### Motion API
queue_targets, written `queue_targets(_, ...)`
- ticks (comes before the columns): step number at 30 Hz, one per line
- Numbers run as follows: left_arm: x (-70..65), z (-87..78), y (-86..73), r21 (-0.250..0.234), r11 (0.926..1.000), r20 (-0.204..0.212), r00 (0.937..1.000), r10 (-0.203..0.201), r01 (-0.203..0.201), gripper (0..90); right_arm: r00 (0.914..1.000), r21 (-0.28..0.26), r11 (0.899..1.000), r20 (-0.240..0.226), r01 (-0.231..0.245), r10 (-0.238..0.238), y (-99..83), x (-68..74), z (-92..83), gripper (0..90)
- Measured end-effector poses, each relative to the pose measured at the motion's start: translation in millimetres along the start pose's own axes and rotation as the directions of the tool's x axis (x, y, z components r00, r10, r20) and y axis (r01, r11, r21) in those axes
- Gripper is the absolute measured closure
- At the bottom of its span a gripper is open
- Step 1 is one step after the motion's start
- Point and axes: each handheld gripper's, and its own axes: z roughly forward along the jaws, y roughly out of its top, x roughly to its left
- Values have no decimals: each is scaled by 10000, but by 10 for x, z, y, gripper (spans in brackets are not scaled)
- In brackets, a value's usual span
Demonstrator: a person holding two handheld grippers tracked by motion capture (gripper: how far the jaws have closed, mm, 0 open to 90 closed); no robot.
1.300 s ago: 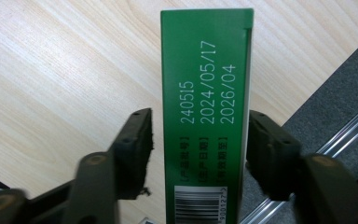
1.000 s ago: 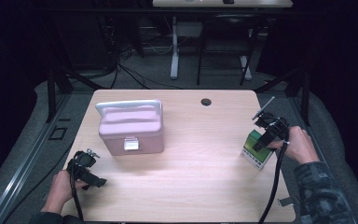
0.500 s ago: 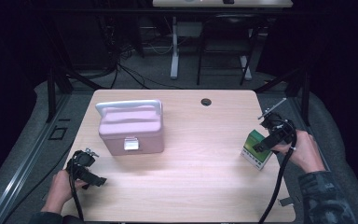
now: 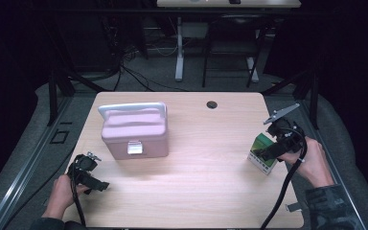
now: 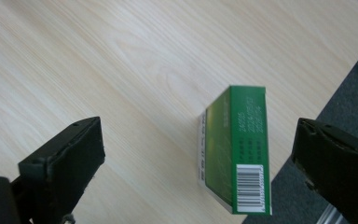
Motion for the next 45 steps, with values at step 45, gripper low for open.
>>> queue_targets(45,58,-292,10,-1096,9907,-132,9965,-823,803,2,9722,-1133,9934,-2339,-180,-90,-387,789,1066,0)
